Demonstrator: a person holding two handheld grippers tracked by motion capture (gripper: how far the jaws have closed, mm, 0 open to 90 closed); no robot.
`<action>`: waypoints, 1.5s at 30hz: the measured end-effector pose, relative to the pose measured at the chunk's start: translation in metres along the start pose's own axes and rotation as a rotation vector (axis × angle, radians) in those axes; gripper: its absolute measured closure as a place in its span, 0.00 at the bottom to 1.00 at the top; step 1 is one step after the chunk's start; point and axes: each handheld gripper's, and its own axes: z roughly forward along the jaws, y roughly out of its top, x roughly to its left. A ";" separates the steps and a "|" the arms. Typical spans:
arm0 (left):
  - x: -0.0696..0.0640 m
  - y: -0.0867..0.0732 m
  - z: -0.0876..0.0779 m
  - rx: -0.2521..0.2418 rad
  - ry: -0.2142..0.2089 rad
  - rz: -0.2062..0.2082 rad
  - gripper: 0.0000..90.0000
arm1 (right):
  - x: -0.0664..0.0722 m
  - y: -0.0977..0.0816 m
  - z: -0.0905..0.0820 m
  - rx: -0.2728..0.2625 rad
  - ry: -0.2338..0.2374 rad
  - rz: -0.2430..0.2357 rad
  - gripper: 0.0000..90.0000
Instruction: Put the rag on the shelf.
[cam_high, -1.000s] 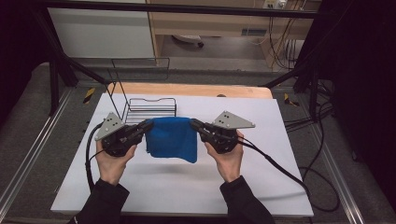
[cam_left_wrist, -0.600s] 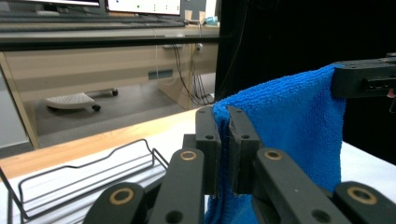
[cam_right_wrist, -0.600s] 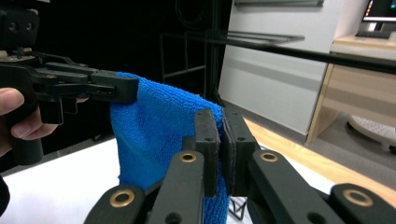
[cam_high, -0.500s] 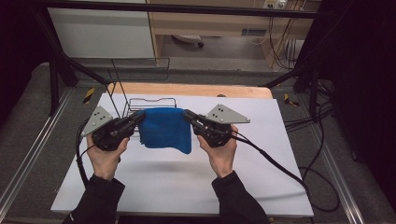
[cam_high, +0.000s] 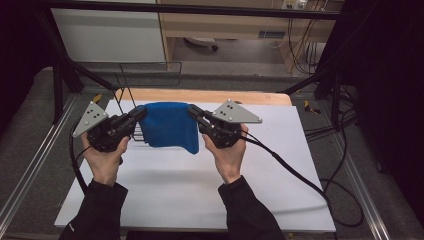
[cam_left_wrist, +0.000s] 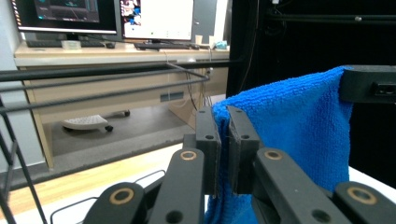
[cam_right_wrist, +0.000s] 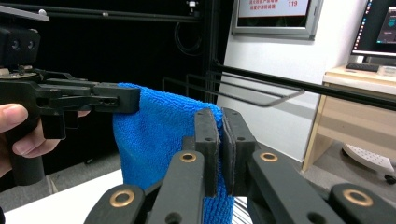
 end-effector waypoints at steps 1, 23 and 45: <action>0.001 0.002 0.000 -0.004 0.002 -0.001 0.94 | 0.000 0.001 0.002 -0.003 0.000 0.002 0.96; 0.024 0.037 -0.004 -0.079 0.033 -0.001 0.94 | 0.003 0.039 0.032 -0.063 -0.018 -0.031 0.96; 0.047 0.075 0.002 -0.126 0.055 -0.018 0.94 | -0.001 0.077 0.057 -0.093 -0.028 -0.066 0.96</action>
